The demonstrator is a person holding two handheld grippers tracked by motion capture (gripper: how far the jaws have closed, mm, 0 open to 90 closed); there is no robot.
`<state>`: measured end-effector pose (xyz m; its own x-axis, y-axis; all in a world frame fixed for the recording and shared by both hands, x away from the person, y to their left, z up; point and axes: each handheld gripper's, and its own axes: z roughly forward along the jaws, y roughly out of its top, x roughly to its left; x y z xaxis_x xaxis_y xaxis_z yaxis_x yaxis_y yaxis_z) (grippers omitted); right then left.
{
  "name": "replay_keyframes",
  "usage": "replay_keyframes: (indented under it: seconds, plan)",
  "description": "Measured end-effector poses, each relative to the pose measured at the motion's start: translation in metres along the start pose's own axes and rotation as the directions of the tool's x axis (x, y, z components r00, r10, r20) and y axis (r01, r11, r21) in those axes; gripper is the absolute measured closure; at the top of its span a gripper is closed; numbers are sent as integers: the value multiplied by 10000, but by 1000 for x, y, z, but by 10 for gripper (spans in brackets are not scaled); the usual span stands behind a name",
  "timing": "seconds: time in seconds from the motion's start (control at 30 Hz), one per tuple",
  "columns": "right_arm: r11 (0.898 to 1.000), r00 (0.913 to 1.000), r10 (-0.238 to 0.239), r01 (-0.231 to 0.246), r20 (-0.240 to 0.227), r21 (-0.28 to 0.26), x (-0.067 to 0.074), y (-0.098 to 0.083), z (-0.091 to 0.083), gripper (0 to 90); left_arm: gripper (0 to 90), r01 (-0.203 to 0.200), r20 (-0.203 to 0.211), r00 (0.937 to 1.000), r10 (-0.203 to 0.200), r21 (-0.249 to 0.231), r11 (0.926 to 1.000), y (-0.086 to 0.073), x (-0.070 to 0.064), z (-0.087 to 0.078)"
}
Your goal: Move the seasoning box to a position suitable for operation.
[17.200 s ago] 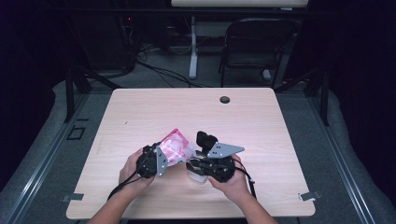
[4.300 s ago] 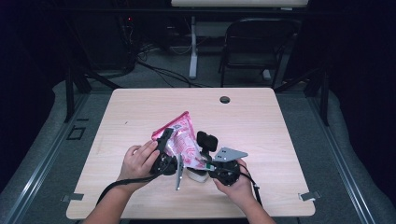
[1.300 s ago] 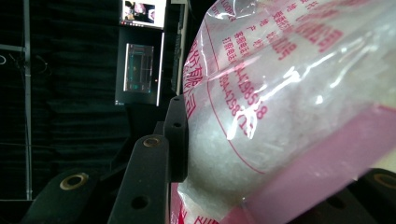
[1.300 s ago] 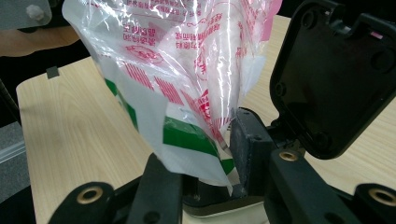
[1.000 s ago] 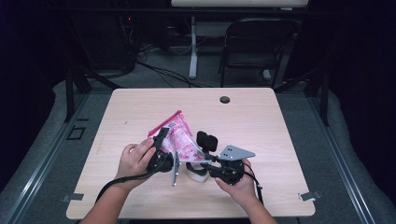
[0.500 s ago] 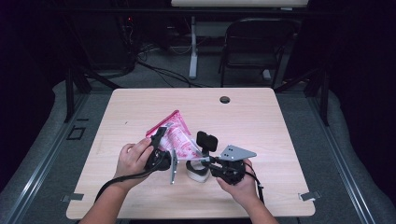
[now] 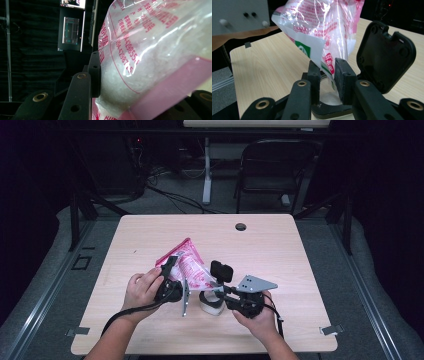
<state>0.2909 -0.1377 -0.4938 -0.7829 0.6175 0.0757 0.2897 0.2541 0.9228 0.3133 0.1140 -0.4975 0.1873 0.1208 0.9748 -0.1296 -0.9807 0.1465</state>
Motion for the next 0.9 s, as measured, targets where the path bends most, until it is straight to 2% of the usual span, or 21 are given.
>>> replay_keyframes:
  seconds: [0.1,0.37,0.4,0.47,0.57,0.67,0.9]
  plan:
    - [9999,9999,-132,132,-63,55,3,2,0,768,695,28,-61,10000,-28,-83,10000,1,1,-1]
    - [9990,10000,1,1,-42,442,2,-6,9,774,696,201,89,9998,-200,-151,9997,4,1,-3]
    - [9984,10000,-48,49,-33,557,2,-7,12,779,696,178,11,9998,-178,-231,9996,5,1,-4]
    - [9981,10000,-81,82,-23,618,2,-7,12,786,696,279,121,9995,-276,-230,9993,6,1,-5]
    - [9971,9999,-55,64,-128,765,2,-8,12,853,697,143,33,9999,-142,-302,9994,7,0,-5]
    - [9977,9997,68,-52,-246,679,1,-6,10,897,699,75,74,9999,-73,-257,9996,7,-2,-4]
    - [9978,9997,-64,79,-229,657,4,-3,8,900,701,96,64,9999,-95,-195,9998,7,-2,-3]
